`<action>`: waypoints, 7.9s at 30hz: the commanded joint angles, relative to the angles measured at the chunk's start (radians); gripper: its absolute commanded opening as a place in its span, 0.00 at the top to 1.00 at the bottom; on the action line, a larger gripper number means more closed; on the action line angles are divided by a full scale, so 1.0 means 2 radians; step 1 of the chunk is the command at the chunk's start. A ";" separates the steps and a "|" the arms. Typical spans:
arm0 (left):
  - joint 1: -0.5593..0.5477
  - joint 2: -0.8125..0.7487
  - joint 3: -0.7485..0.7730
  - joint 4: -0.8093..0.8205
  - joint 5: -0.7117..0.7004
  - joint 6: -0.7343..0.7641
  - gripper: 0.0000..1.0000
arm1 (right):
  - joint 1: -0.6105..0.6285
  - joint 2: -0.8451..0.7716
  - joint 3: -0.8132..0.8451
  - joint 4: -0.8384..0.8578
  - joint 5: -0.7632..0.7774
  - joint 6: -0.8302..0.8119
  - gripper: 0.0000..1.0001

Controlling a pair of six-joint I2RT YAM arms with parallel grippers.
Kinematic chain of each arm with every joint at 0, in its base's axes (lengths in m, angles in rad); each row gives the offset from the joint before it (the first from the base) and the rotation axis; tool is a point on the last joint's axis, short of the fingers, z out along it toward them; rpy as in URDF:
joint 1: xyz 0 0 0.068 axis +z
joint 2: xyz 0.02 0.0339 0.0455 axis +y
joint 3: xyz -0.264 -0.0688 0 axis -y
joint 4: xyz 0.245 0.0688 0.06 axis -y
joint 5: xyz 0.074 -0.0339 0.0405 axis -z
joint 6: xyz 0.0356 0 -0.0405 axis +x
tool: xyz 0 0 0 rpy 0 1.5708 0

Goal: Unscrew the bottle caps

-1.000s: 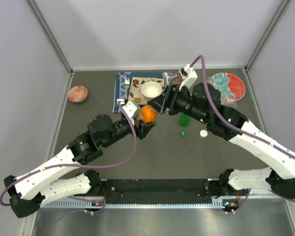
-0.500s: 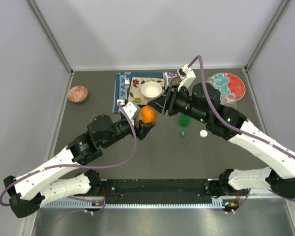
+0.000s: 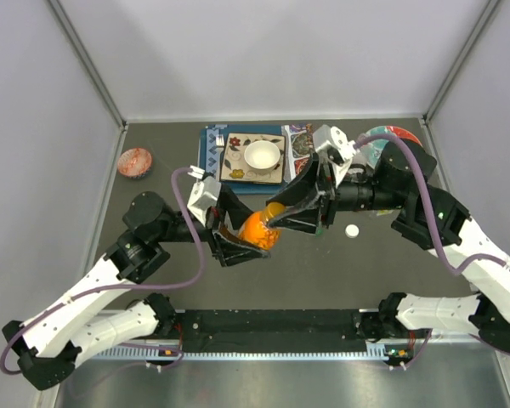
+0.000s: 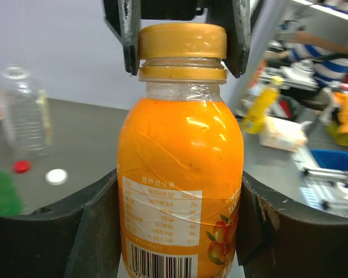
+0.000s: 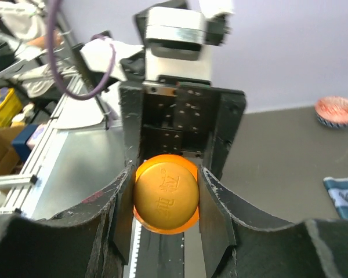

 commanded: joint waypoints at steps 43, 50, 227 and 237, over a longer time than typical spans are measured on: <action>0.052 -0.061 -0.018 -0.086 -0.040 0.066 0.68 | -0.007 -0.112 -0.147 -0.042 0.297 -0.028 1.00; 0.052 -0.138 -0.038 -0.114 -0.136 0.089 0.68 | 0.001 -0.047 -0.271 0.033 0.351 0.045 1.00; 0.051 -0.275 -0.128 -0.256 -0.346 0.062 0.01 | -0.048 0.301 -0.193 0.168 0.505 0.058 0.59; 0.051 -0.272 -0.127 -0.254 -0.341 0.056 0.01 | -0.048 0.294 -0.195 0.158 0.511 0.054 0.39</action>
